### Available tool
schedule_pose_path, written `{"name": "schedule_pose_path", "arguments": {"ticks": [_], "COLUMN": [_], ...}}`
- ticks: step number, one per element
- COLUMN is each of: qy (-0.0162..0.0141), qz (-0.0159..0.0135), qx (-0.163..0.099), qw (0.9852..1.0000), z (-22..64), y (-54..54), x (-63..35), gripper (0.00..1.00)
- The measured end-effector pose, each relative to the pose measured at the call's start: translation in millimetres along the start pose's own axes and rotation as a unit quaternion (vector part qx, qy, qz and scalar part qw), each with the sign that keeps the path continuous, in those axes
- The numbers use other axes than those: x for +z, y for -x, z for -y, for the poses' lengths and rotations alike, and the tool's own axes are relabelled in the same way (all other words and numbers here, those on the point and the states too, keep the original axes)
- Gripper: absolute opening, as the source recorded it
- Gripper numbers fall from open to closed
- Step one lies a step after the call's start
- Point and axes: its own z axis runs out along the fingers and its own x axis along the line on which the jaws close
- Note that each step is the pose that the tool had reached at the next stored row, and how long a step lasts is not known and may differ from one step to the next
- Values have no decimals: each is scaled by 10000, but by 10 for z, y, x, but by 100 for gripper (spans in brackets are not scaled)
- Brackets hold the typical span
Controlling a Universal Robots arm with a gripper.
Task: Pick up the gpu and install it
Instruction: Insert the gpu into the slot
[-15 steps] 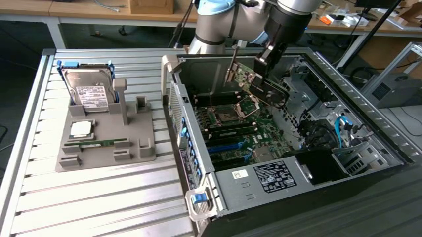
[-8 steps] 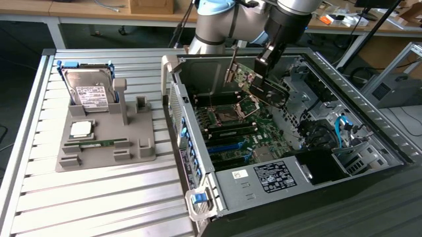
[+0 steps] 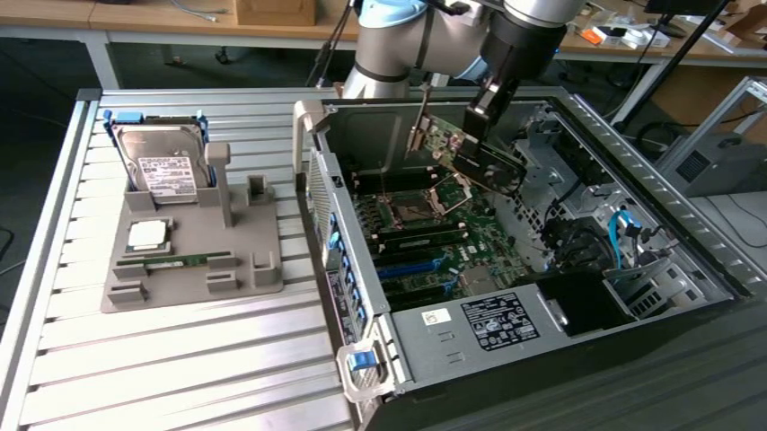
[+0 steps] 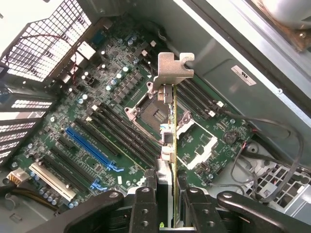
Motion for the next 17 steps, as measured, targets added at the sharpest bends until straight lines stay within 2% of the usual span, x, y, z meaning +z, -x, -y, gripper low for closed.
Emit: {"name": "schedule_pose_path", "arguments": {"ticks": [17], "qy": [7], "qz": [-5], "qx": [-269], "qw": [9996], "z": [0], "y": [0], "x": [2], "gripper": [27]}}
